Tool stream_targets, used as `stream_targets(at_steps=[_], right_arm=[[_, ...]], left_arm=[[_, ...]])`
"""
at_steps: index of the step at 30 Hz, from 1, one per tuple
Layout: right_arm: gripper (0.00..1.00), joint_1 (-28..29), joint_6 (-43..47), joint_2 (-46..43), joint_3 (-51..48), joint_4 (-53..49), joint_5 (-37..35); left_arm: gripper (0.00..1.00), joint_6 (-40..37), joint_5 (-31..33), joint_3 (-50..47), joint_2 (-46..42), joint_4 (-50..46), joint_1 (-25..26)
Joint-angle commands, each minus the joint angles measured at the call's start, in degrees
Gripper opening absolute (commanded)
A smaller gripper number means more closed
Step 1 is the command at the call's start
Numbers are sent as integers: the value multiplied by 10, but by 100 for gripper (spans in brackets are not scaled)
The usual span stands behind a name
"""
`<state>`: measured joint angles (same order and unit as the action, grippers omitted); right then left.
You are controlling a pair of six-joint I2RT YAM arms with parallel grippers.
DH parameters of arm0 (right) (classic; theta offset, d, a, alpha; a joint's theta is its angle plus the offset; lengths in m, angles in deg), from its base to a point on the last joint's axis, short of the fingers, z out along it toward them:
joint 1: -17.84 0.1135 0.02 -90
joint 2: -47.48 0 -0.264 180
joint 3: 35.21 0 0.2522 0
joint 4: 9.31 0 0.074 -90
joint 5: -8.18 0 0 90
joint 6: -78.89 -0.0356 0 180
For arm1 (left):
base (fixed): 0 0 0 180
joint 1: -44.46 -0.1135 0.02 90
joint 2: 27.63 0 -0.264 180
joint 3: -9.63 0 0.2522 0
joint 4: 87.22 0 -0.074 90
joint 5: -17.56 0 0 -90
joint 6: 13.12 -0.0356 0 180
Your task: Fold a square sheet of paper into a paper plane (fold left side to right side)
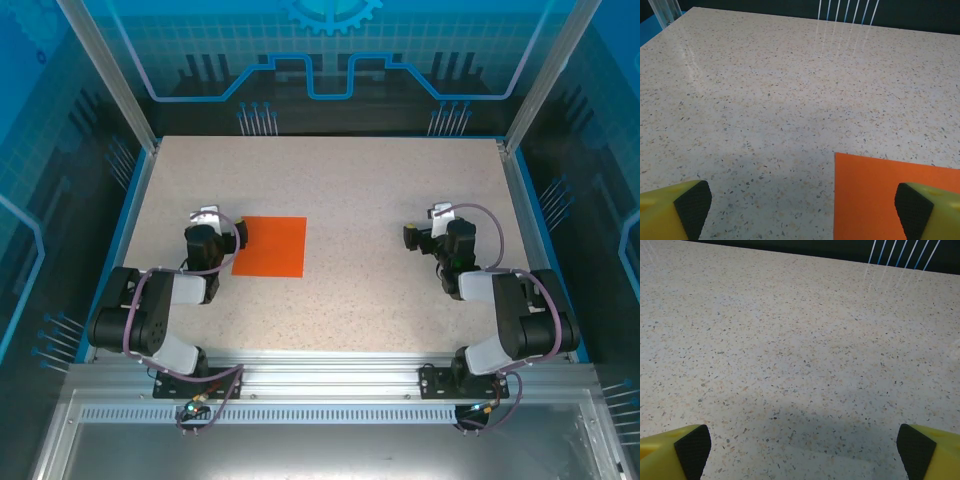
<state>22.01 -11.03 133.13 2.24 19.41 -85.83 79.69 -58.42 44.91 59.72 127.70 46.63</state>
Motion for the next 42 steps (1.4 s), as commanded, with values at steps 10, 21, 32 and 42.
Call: stream_targets(at_steps=[10, 21, 32, 42], right_arm=[[99, -8, 5, 6, 10, 7, 8], [100, -8, -5, -41, 38, -71, -16], [99, 151, -171, -175, 215, -482, -66], [100, 349, -266, 124, 471, -606, -82]], left_arm=[[98, -6, -13, 7, -2, 0, -6], [99, 8, 4, 31, -145, -153, -6], [99, 198, -185, 251, -276, -686, 21], [98, 233, -302, 279, -150, -787, 60]])
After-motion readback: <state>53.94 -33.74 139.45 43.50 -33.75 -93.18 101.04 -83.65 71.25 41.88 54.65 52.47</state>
